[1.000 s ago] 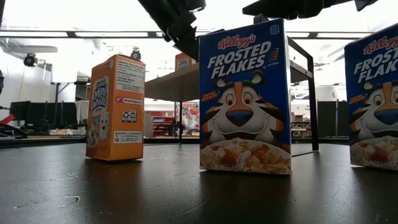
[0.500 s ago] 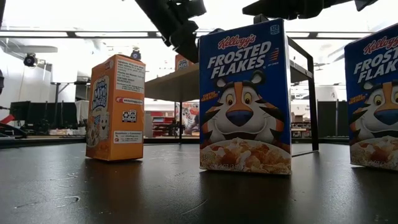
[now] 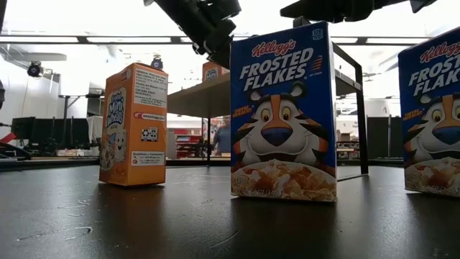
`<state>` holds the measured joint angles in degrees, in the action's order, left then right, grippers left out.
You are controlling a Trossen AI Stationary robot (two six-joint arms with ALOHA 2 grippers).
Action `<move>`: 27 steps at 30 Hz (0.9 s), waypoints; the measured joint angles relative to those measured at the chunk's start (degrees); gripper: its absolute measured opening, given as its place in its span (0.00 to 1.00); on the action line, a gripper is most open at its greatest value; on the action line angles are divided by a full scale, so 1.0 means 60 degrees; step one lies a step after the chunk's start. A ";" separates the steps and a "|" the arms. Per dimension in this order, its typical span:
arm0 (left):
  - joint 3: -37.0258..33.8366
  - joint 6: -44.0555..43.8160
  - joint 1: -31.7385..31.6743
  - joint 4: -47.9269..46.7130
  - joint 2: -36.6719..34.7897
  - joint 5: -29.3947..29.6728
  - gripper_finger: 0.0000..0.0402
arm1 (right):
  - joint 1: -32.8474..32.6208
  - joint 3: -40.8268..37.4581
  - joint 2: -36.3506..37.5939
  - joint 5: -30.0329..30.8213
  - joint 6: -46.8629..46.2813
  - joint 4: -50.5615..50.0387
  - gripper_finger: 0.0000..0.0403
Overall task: Stack cereal on shelf
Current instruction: Put the top blue cereal box on the shelf
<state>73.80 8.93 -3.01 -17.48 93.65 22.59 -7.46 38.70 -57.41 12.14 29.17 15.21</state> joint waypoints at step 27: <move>-0.0018 -0.0074 -0.0044 0.0518 0.0346 -0.0125 0.09 | 0.0000 0.0000 0.0000 0.0484 0.0004 -0.0069 0.02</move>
<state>73.69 8.48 -3.27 -14.37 95.72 21.84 -7.46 38.70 -57.41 15.05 29.19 14.80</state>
